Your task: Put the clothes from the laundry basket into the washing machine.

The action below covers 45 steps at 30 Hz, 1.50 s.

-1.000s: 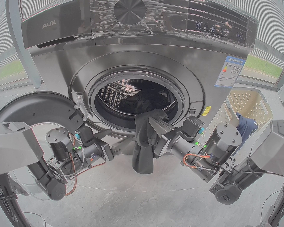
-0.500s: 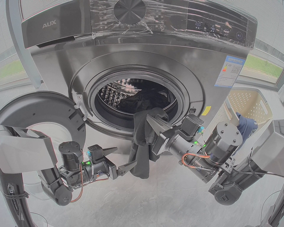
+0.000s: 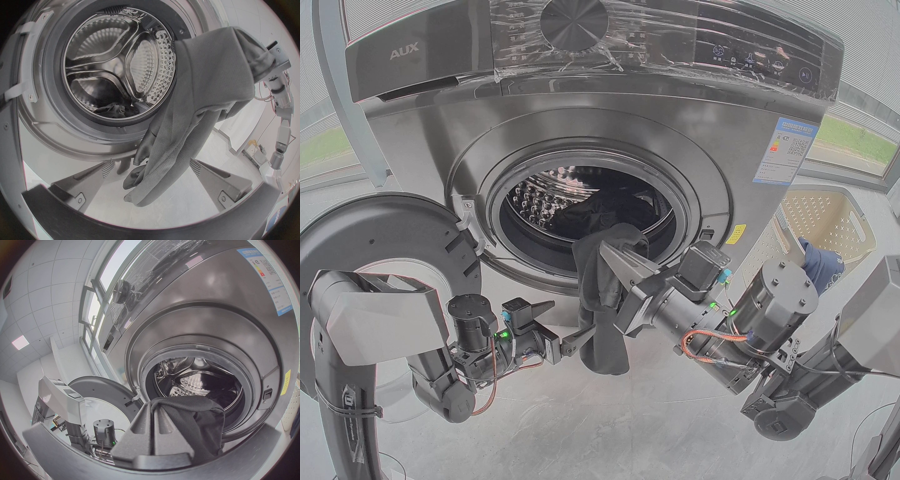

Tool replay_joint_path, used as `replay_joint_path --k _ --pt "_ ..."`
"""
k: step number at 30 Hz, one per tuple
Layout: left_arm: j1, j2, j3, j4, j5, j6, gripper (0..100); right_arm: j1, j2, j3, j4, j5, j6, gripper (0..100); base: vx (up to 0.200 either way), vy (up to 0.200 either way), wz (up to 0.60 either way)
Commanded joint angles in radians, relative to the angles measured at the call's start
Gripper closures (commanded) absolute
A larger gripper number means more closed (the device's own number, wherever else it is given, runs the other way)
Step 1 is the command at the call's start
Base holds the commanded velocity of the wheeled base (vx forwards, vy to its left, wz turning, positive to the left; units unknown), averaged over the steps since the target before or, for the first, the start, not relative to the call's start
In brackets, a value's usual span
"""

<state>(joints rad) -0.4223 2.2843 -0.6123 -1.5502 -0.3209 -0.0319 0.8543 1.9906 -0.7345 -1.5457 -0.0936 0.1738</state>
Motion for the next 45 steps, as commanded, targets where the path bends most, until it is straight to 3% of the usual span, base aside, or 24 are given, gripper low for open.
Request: replay_joint_path --k 1,9,22,29,45 --pt "0.000 0.044 -0.027 -0.001 0.000 0.000 0 0.011 -0.004 0.001 -0.001 0.000 0.000 100 0.000 0.000 0.00" --pt "-0.004 0.113 -0.136 -0.001 0.000 0.001 0 0.022 -0.006 0.001 -0.001 0.000 0.000 100 0.000 0.000 0.00" --pt "-0.006 0.132 -0.168 -0.002 0.000 0.015 0 0.022 -0.009 0.010 -0.001 0.000 0.000 100 0.000 0.000 0.00" --pt "0.036 0.123 -0.104 -0.002 0.000 0.047 0 -0.003 -0.009 0.009 -0.001 0.002 -0.005 100 0.000 0.000 0.00" --pt "0.068 0.158 -0.149 -0.002 0.002 0.043 0 -0.011 -0.015 0.003 -0.001 0.003 -0.007 100 0.000 0.000 0.00"
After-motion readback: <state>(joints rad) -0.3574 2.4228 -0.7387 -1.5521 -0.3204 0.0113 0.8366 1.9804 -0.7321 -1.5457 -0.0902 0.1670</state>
